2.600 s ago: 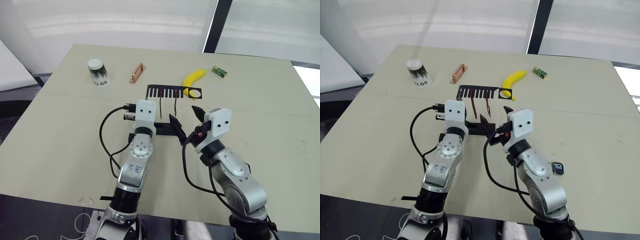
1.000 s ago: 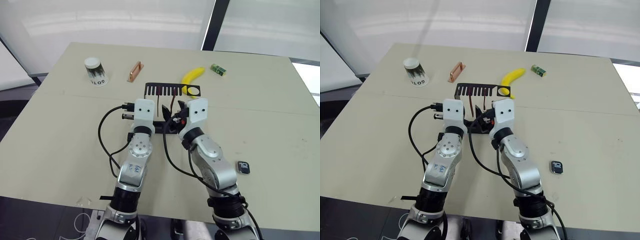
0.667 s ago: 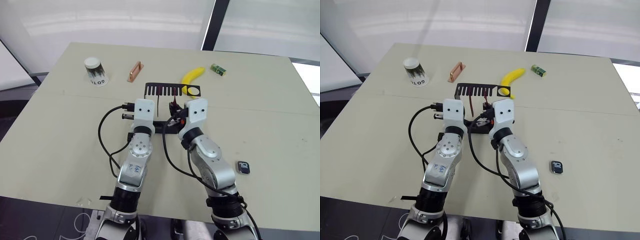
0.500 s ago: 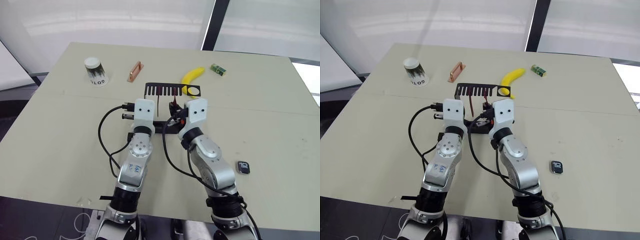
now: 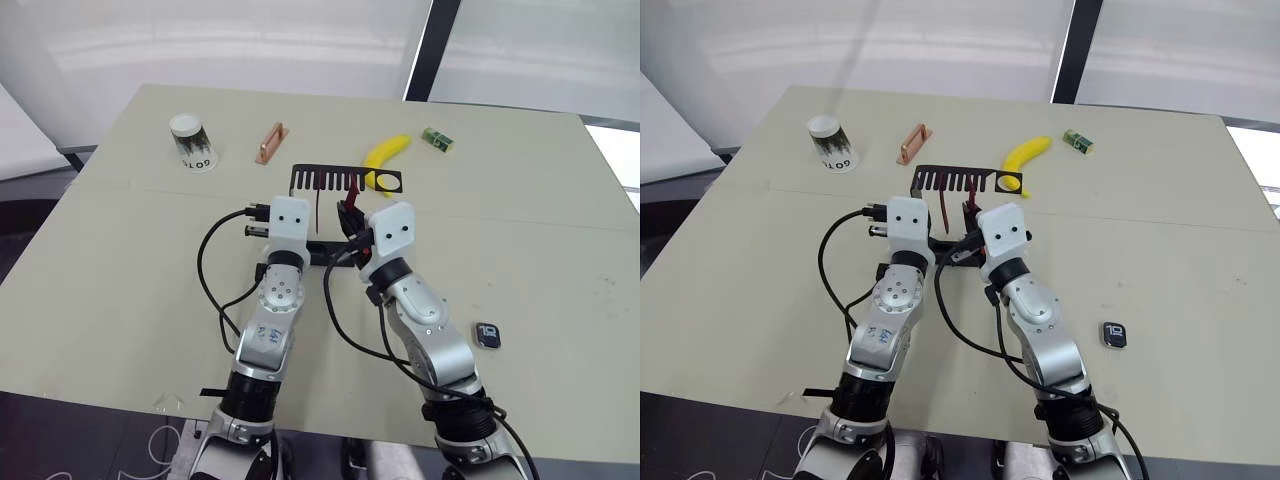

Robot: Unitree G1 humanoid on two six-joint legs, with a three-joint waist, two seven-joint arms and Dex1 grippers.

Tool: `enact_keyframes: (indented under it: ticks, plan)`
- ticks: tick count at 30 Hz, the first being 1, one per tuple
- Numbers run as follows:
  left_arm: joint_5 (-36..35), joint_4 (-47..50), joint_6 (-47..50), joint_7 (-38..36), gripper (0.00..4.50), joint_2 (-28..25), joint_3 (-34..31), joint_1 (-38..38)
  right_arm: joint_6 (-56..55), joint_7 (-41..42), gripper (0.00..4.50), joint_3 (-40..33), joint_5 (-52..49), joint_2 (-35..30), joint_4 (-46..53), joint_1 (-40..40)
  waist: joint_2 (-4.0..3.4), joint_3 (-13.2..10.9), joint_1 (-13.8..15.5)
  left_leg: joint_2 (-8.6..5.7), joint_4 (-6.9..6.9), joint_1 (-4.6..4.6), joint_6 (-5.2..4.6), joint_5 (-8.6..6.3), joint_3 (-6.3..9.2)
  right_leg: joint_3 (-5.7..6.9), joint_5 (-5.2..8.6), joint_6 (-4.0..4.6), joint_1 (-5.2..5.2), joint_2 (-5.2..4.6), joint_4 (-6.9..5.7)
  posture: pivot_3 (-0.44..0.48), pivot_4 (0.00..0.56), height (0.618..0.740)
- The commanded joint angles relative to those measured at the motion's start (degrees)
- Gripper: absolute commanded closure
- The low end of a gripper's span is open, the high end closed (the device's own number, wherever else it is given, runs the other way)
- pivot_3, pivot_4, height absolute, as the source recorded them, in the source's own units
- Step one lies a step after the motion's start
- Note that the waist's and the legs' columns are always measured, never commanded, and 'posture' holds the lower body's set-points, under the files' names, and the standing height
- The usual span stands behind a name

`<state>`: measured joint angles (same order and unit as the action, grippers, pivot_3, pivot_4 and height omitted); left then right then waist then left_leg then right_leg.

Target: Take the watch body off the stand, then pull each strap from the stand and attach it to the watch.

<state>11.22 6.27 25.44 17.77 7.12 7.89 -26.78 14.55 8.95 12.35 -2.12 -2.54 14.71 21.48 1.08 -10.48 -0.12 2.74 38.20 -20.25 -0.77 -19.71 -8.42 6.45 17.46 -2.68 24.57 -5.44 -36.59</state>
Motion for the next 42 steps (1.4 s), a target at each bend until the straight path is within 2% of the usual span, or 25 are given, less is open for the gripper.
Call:
enact_keyframes:
  ticks: [1, 5, 8, 11, 12, 18, 22, 25, 28, 29, 31, 32, 33, 34, 36, 39, 42]
  plan:
    - [0.53, -1.43, -0.98, -0.82, 4.5, -0.17, -0.31, -0.91, -1.83, 3.84, 4.45, -1.1, -1.64, -2.73, 6.17, -2.66, 0.0, 0.0, 0.0, 0.0, 0.0, 0.0, 0.0, 0.0, 0.0, 0.0, 0.0, 0.0, 0.0, 0.0, 0.0, 0.0, 0.15, 0.729]
    - [-1.69, -0.82, -0.91, -2.5, 4.5, 0.46, -1.25, -0.23, -0.85, 5.41, 4.45, -2.96, -2.81, -5.51, 9.86, -6.89, 0.0, 0.0, 0.02, 0.01, -0.01, 0.0, 0.0, 0.0, 0.01, 0.02, 0.0, 0.0, 0.0, 0.0, 0.01, 0.0, 0.15, 0.729]
    - [-2.21, -0.73, -1.1, -3.45, 3.49, 0.46, -1.18, 0.27, -0.06, 5.52, 4.5, -3.93, -3.26, -6.39, 11.32, -8.35, 0.0, 0.0, 0.05, 0.01, -0.03, -0.01, -0.01, 0.0, 0.03, 0.04, 0.0, 0.0, 0.0, 0.0, 0.04, 0.0, 0.15, 0.729]
    - [-1.91, -0.41, -2.25, -4.6, 2.18, -0.35, -0.29, 0.88, 0.31, 6.02, 4.5, -4.49, -3.9, -7.19, 12.69, -9.43, 0.0, 0.0, -0.06, -0.01, -0.02, -0.02, -0.02, -0.01, 0.02, 0.04, 0.0, -0.01, -0.01, 0.0, 0.06, 0.0, 0.15, 0.729]
    - [-2.04, 0.64, -1.61, -5.43, 1.93, -0.92, -0.23, 1.81, 0.92, 6.62, 4.5, -4.57, -4.17, -7.81, 13.55, -9.61, 0.01, 0.0, -0.07, 0.01, -0.02, -0.02, -0.02, -0.01, 0.01, 0.03, 0.0, -0.01, 0.0, 0.01, 0.06, 0.0, 0.15, 0.729]
    - [-5.08, 6.67, 0.84, -14.06, 1.93, -6.02, -0.71, 6.49, 5.45, 11.31, 4.5, -8.47, -10.41, -12.2, 19.01, -11.44, 0.01, -0.01, 0.01, 0.01, -0.04, -0.03, 0.0, 0.0, 0.02, 0.05, 0.0, -0.01, 0.04, 0.02, 0.06, 0.0, 0.15, 0.729]
    - [-10.68, 11.32, 3.59, -24.39, 1.93, -11.76, -1.52, 10.84, 9.36, 14.69, 4.5, -11.72, -16.71, -14.59, 21.43, -13.86, 0.01, -0.01, 0.05, 0.01, -0.04, -0.04, -0.01, -0.01, 0.04, 0.07, 0.0, 0.0, 0.04, 0.01, 0.07, 0.0, 0.15, 0.729]
    - [-12.76, 12.46, 3.45, -29.53, 1.93, -16.78, -4.05, 13.58, 11.55, 17.38, 4.5, -15.05, -22.59, -16.41, 22.43, -15.65, 0.01, -0.01, 0.05, 0.01, -0.04, -0.05, -0.03, -0.02, 0.04, 0.08, 0.0, 0.0, 0.02, 0.0, 0.1, 0.0, 0.15, 0.729]
    - [-19.13, 14.19, 3.02, -39.1, 1.93, -22.63, -8.01, 16.62, 13.89, 20.9, 4.5, -18.65, -29.02, -18.51, 23.02, -17.45, 0.01, -0.01, -0.1, 0.02, -0.04, -0.04, -0.03, -0.02, 0.05, 0.07, 0.0, 0.0, 0.02, 0.01, 0.09, 0.0, 0.15, 0.729]
    - [-23.98, 14.87, 5.19, -44.29, 1.64, -24.99, -10.21, 17.76, 14.11, 22.43, 4.5, -19.92, -31.17, -19.33, 23.03, -18.19, 0.01, -0.01, -0.11, 0.02, -0.04, -0.03, -0.03, -0.02, 0.05, 0.07, 0.0, 0.0, 0.02, 0.01, 0.08, 0.0, 0.15, 0.729]
    - [-29.21, 14.71, 4.66, -51.43, 1.16, -29.52, -14.1, 19.42, 15.29, 25.01, 4.5, -22.51, -35.61, -21.47, 23.06, -19.81, 0.0, -0.02, -0.09, 0.04, -0.08, 0.01, -0.02, -0.02, 0.05, 0.06, 0.02, 0.03, 0.02, 0.02, 0.05, 0.0, 0.15, 0.729]
    - [-32.73, 14.39, 4.08, -57.16, 0.82, -32.79, -16.22, 20.35, 17.56, 26.0, 4.5, -24.04, -39.08, -22.97, 23.01, -20.76, -0.01, -0.03, -0.07, 0.04, -0.07, -0.01, -0.03, -0.03, 0.06, 0.07, 0.02, 0.03, 0.03, 0.02, 0.06, 0.0, 0.15, 0.729]
    - [-36.92, 13.11, 4.22, -62.65, 0.26, -35.76, -18.85, 20.58, 20.2, 26.98, 4.5, -25.33, -43.34, -24.61, 22.92, -21.68, -0.01, -0.03, -0.07, 0.03, -0.08, 0.0, -0.04, -0.04, 0.06, 0.06, 0.02, 0.03, 0.02, 0.0, 0.09, 0.0, 0.15, 0.729]
    - [-40.79, 11.71, 4.5, -68.27, 0.03, -38.62, -20.81, 20.64, 21.94, 28.1, 4.5, -26.37, -47.69, -25.57, 22.82, -22.45, -0.01, -0.03, -0.07, 0.04, -0.07, -0.02, -0.04, -0.06, 0.07, 0.07, 0.02, 0.04, 0.03, 0.0, 0.11, 0.0, 0.15, 0.729]
    - [-45.66, 9.37, 4.8, -75.3, 0.03, -42.23, -22.59, 20.12, 23.38, 29.57, 4.5, -27.44, -53.24, -26.85, 22.54, -23.07, -0.03, -0.04, -0.02, 0.05, -0.06, -0.03, -0.03, -0.06, 0.09, 0.07, 0.03, 0.06, 0.02, 0.0, 0.12, 0.0, 0.15, 0.729]
    - [-53.6, 7.39, 11.58, -81.22, 0.03, -46.34, -23.03, 16.36, 24.65, 33.22, 4.5, -24.88, -54.22, -29.59, 21.96, -23.13, -0.06, -0.06, 0.01, 0.01, -0.06, 0.0, -0.06, -0.08, 0.09, 0.05, 0.03, 0.06, -0.03, -0.03, 0.15, 0.0, 0.15, 0.729]
    - [-62.11, 7.77, 20.21, -81.63, 0.03, -45.9, -20.98, 9.45, 24.97, 34.71, 4.5, -21.63, -55.86, -28.87, 21.1, -21.23, -0.01, -0.07, 0.19, 0.0, -0.05, -0.03, -0.06, -0.08, 0.13, 0.08, 0.02, 0.04, -0.03, -0.02, 0.14, 0.0, 0.15, 0.729]
